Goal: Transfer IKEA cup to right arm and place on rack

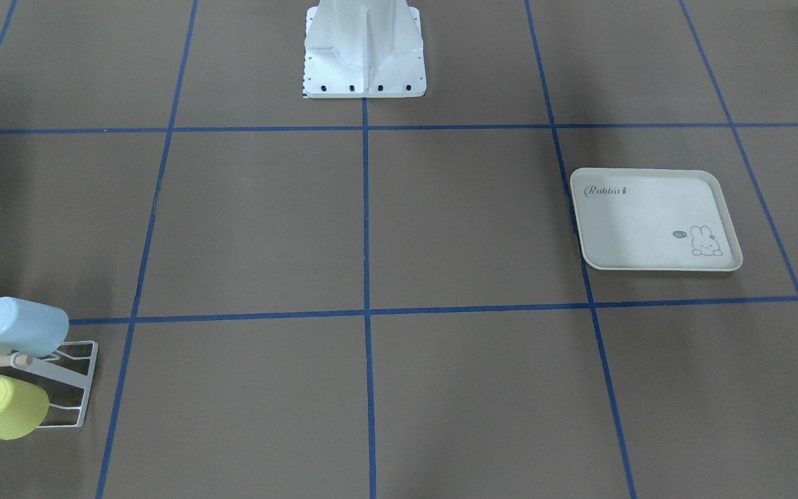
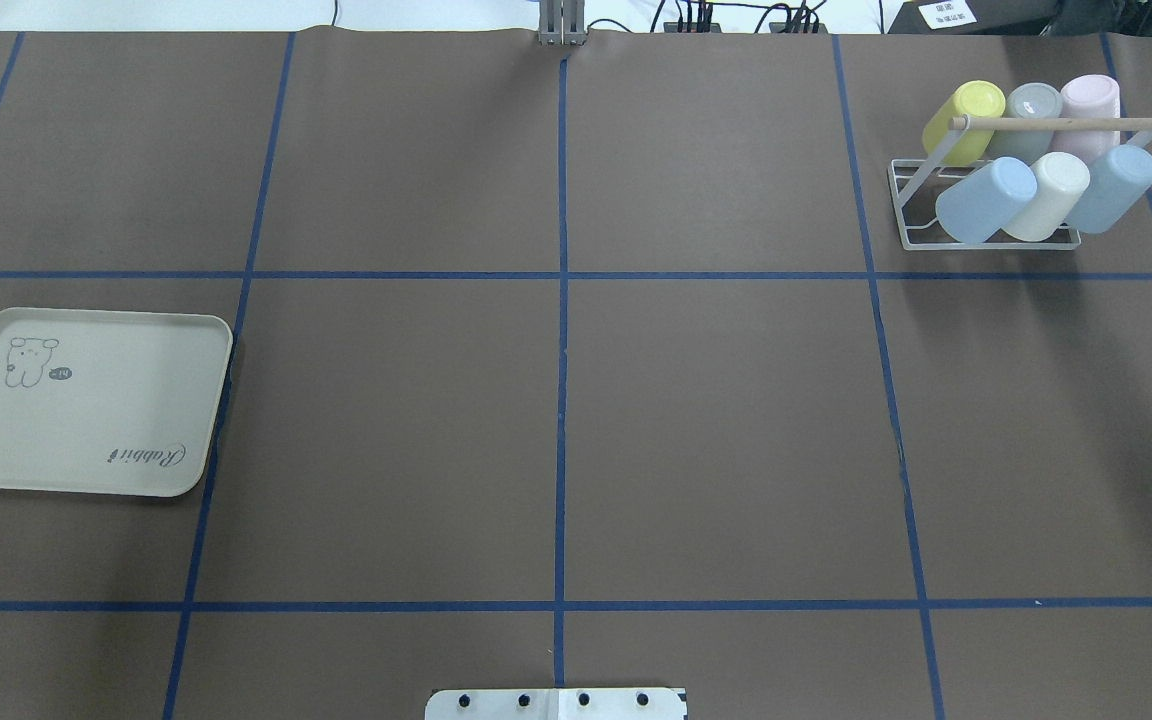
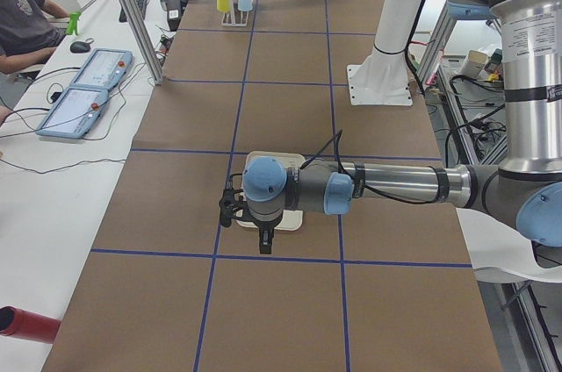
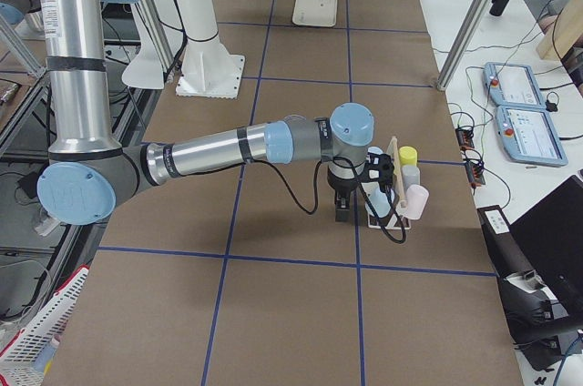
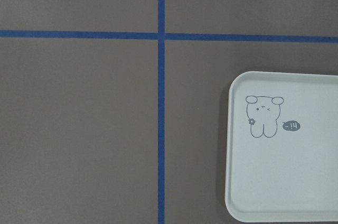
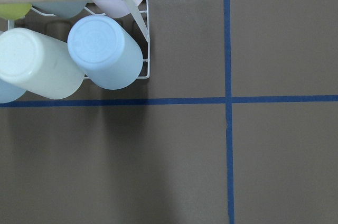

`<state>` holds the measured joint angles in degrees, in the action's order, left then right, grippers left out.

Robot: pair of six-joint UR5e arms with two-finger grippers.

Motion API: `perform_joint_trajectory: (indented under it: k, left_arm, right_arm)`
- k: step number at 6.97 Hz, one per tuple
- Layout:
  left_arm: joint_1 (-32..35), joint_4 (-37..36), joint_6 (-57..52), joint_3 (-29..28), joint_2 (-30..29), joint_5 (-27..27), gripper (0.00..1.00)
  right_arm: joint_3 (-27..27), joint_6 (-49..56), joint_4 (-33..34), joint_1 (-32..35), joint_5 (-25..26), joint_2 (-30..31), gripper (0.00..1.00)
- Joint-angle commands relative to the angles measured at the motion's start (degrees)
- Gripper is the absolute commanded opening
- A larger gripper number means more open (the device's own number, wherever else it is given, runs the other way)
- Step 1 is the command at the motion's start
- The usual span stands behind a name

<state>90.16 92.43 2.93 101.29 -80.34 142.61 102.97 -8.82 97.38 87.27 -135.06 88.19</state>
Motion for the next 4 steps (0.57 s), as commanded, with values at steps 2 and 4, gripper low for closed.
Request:
perform_joint_trajectory:
  k: [2, 4]
  left_arm:
    - [0.81, 0.12, -0.11, 0.48, 0.01, -0.14, 1.0]
    - [1.87, 0.64, 0.14, 1.17, -1.31, -0.14, 1.0]
  right_arm:
    - [-0.4, -0.49, 0.0, 0.0, 0.07, 0.14, 1.0]
    - [-0.49, -0.59, 0.0, 0.0, 0.06, 0.23, 1.0]
